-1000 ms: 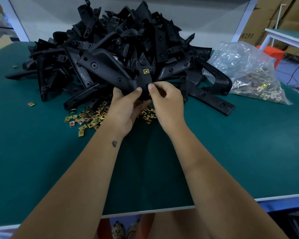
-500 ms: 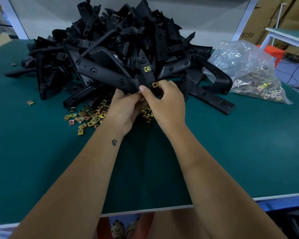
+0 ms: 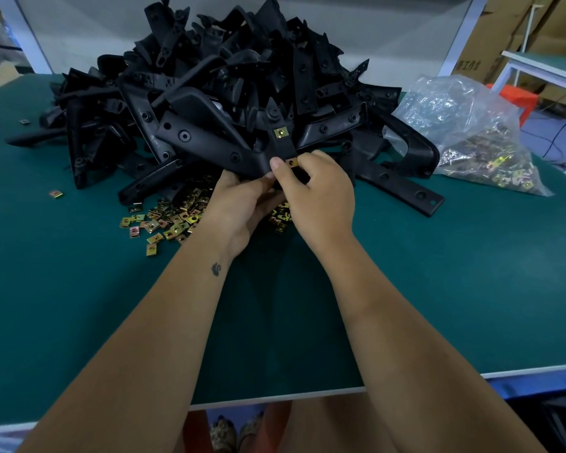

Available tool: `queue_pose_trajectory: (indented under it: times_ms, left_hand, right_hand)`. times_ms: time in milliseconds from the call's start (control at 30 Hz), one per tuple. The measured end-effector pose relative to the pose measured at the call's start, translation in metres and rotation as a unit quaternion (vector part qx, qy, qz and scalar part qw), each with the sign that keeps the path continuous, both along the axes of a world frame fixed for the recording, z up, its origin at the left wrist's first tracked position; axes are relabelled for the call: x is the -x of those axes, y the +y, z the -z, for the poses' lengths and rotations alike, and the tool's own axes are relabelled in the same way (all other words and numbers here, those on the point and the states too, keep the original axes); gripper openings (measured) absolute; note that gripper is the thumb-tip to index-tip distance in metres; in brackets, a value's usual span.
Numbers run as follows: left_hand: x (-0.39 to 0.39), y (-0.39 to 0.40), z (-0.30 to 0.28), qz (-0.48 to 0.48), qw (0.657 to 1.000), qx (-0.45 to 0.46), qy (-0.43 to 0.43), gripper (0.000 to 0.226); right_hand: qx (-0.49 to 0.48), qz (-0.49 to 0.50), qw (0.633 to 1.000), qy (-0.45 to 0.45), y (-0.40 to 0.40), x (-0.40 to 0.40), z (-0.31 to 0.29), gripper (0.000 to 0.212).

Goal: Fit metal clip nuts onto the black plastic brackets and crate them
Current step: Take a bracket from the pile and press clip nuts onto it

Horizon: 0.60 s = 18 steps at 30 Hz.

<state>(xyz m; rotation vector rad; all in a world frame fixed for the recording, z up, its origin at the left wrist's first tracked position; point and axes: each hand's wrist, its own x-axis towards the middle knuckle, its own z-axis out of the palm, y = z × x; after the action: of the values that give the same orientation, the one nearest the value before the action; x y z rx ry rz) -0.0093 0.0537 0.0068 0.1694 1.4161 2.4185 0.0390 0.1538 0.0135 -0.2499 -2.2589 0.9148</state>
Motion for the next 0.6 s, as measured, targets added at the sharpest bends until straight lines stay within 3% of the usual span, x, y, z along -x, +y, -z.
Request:
queue_pose_trajectory:
  times_ms: [167, 300, 467, 600]
  left_hand:
    - [0.0, 0.0, 0.0, -0.015, 1.0, 0.003, 0.002, 0.029]
    - [-0.002, -0.003, -0.001, -0.03, 0.999, -0.01, 0.005, 0.012]
    - [-0.007, -0.001, -0.003, -0.071, 0.995, 0.03, 0.066, 0.014]
    - [-0.02, 0.015, -0.005, -0.086, 0.986, 0.074, 0.121, 0.016]
  right_hand:
    - [0.001, 0.0, 1.0, -0.002, 0.0, -0.001, -0.001, 0.035]
    - [0.023, 0.005, 1.0, 0.002, -0.004, -0.002, -0.002, 0.034]
    - [0.143, -0.037, 0.989, -0.012, -0.003, -0.006, -0.003, 0.019]
    - [0.279, -0.043, 0.959, 0.034, 0.005, -0.015, -0.005, 0.005]
